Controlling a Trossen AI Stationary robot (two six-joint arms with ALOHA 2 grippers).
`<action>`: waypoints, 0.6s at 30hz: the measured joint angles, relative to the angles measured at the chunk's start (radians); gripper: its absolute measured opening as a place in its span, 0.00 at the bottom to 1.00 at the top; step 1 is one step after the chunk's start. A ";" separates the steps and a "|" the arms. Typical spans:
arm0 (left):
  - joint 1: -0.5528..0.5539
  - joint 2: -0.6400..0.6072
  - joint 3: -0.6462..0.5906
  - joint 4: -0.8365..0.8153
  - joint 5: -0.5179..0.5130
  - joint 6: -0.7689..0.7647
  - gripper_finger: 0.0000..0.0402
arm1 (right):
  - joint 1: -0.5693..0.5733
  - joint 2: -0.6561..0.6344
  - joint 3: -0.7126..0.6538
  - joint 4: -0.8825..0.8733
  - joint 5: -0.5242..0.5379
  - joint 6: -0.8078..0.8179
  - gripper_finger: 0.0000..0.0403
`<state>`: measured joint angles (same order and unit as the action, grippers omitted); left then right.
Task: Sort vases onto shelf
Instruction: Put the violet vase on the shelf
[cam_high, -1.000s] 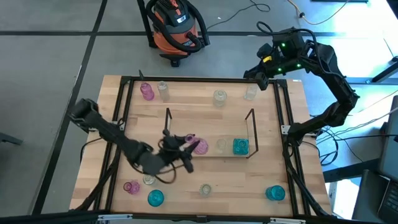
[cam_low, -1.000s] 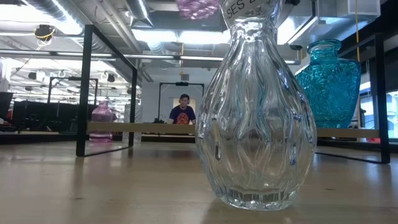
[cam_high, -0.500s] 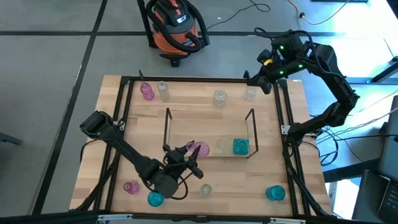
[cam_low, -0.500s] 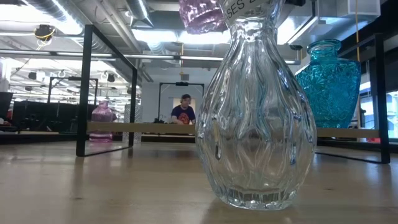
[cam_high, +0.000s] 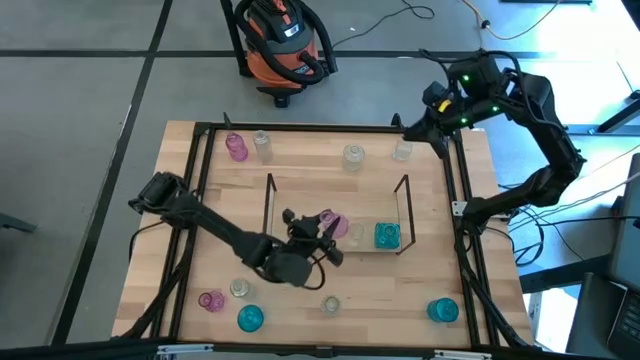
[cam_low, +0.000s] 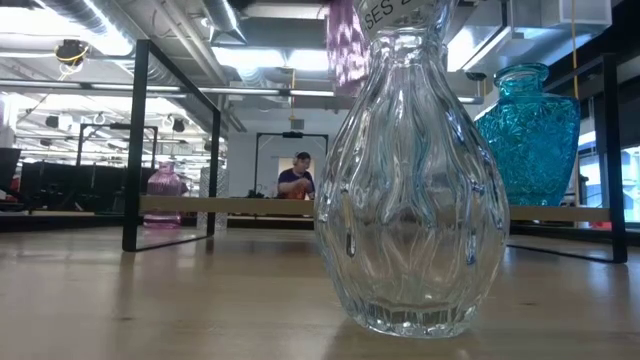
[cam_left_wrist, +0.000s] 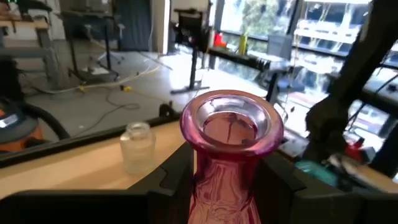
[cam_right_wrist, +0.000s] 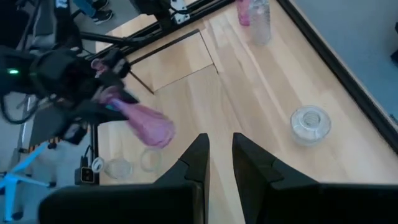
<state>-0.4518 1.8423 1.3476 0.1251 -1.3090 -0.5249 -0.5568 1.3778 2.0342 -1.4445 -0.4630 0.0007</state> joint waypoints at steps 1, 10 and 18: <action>0.004 0.000 0.000 -0.049 -0.001 -0.036 0.29 | 0.000 -0.005 0.000 -0.004 -0.001 -0.007 0.13; 0.021 -0.001 0.000 -0.348 0.185 -0.312 0.29 | 0.000 -0.032 0.000 -0.025 0.000 -0.037 0.13; 0.034 0.003 -0.001 -0.498 0.245 -0.341 0.29 | 0.000 -0.033 0.000 -0.023 0.000 -0.037 0.13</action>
<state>-0.4183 1.8458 1.3468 -0.3733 -1.0645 -0.8654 -0.5568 1.3453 2.0342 -1.4677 -0.4629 -0.0364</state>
